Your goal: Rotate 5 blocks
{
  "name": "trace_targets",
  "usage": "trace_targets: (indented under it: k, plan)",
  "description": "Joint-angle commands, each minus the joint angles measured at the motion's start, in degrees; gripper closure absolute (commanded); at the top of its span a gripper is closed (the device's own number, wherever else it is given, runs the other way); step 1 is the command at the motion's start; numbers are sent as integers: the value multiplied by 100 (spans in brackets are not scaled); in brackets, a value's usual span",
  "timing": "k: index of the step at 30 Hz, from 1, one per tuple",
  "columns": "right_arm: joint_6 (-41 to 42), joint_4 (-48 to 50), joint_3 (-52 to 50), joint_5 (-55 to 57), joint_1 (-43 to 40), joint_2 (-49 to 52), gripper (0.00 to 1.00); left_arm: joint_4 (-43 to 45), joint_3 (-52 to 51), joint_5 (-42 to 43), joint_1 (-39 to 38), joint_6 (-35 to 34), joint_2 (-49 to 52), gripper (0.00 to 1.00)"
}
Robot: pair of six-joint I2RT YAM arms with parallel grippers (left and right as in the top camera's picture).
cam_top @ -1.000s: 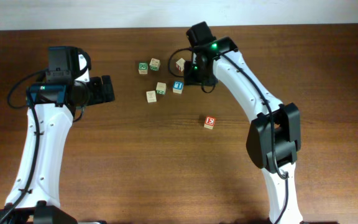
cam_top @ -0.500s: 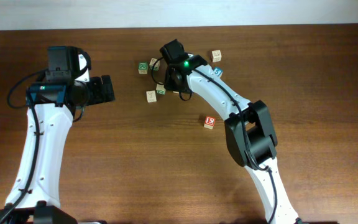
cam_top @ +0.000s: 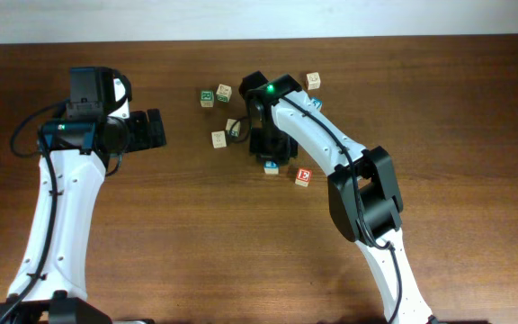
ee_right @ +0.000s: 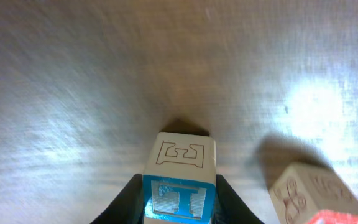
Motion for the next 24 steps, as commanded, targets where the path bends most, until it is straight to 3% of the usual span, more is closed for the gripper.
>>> trace_targets:
  k: [1,5,10,14,19,24]
  plan:
    - [-57,-455,-138,-109,81,109,75,-7,120,-59,13,-72,-2,1]
    - [-59,-730,-138,-109,116,109,73,-7,120,-59,13,-72,-2,1]
    - [-363,-623,70,-94,90,109,40,-7,120,-59,13,-72,-2,1]
    - [-813,-660,1051,-24,92,109,27,-7,120,-59,13,-72,-2,1]
    - [-737,398,1440,-22,118,138,26,-7,120,-59,13,-72,-2,1]
    - [153,1440,1318,518,280,306,26,-7,120,-59,13,-72,-2,1]
